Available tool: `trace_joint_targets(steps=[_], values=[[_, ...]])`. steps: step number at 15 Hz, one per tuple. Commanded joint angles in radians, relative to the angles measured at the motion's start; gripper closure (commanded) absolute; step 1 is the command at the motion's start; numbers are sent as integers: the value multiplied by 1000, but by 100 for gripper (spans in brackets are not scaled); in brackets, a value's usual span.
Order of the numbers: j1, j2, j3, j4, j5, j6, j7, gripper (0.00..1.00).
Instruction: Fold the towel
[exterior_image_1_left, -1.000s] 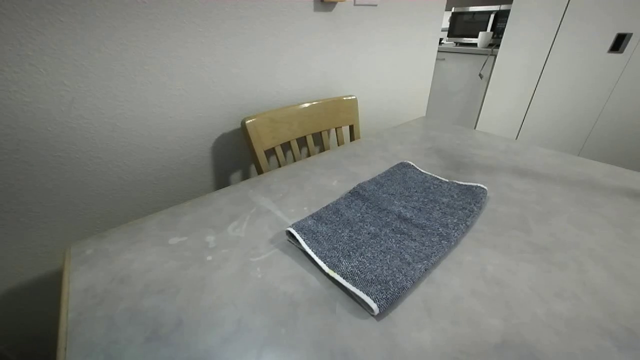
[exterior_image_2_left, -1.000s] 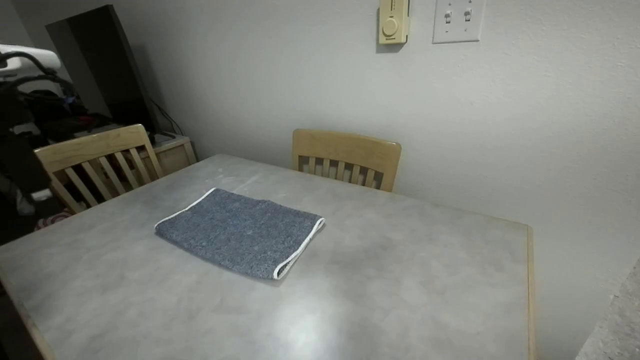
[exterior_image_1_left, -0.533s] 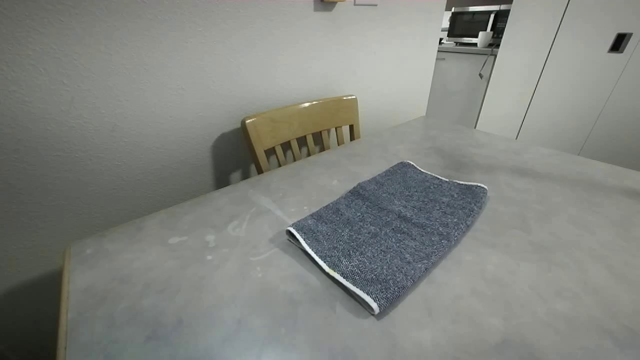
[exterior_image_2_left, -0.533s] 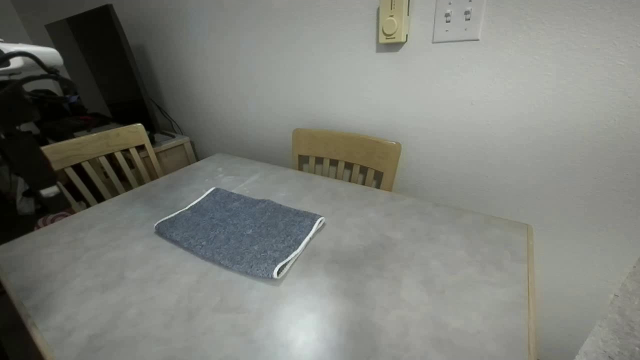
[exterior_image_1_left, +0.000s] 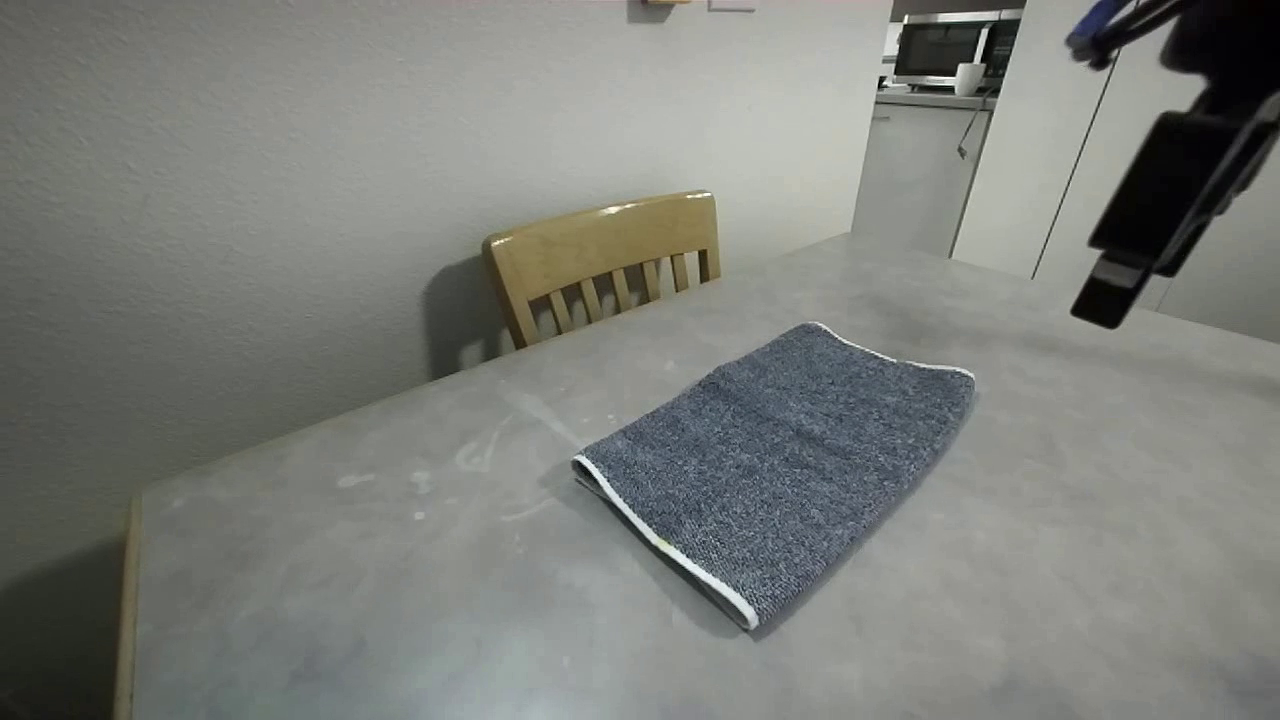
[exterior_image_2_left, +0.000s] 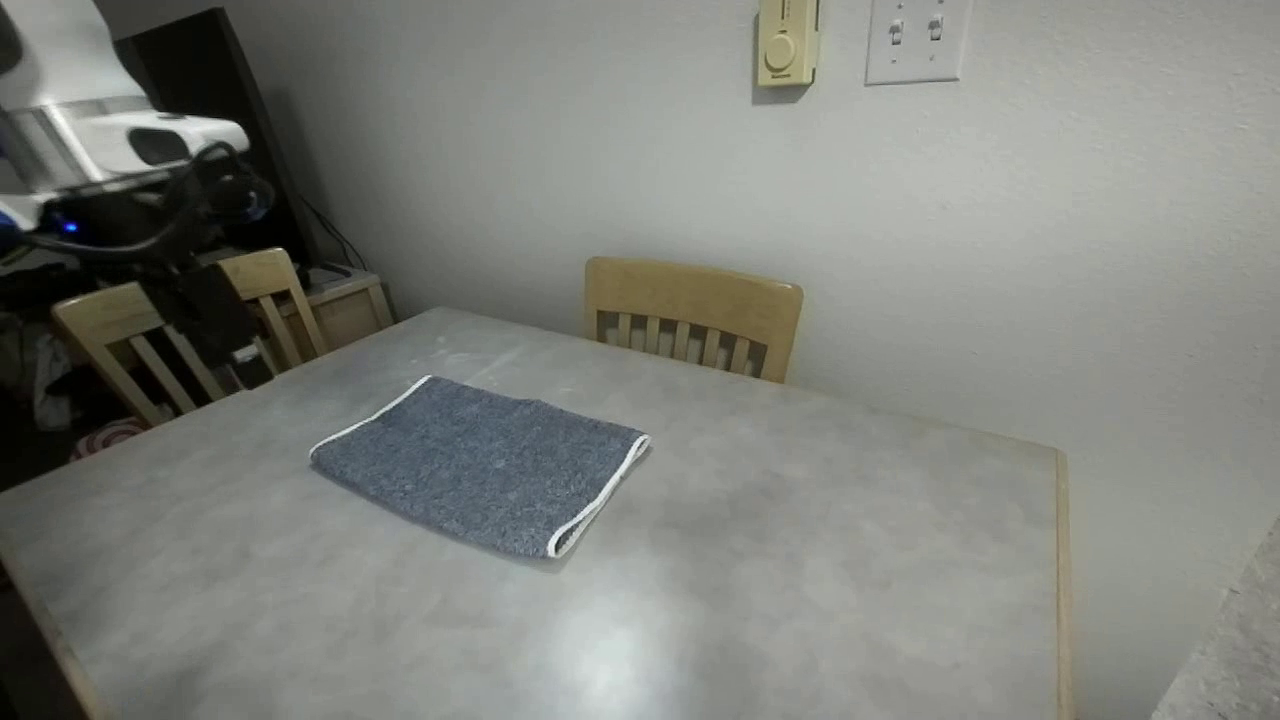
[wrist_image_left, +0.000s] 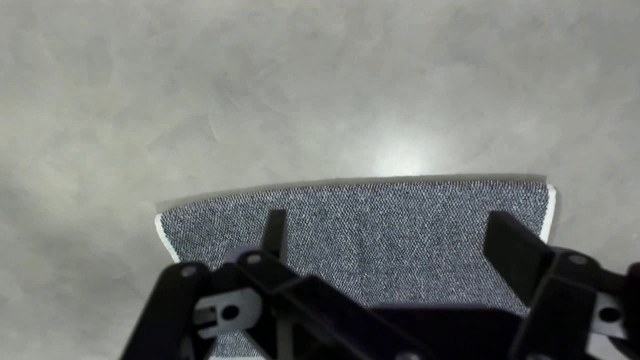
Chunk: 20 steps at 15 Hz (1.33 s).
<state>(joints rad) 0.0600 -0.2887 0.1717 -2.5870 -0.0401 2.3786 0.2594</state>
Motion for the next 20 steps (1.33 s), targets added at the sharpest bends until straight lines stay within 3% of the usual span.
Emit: trace_joint_targets(steps=[1,2,4,10,12,20], values=[[-11,253,0,196,-64,-29,4,0],[10,114,-11,84,-30,-4,1,0],[13,170,-17,119,-33,-3,0,0],[13,131,-13,112,-32,-20,18,0],[8,167,-18,138,-44,-9,0,0],[35,352,-14,387,-94,-140,-19,0]])
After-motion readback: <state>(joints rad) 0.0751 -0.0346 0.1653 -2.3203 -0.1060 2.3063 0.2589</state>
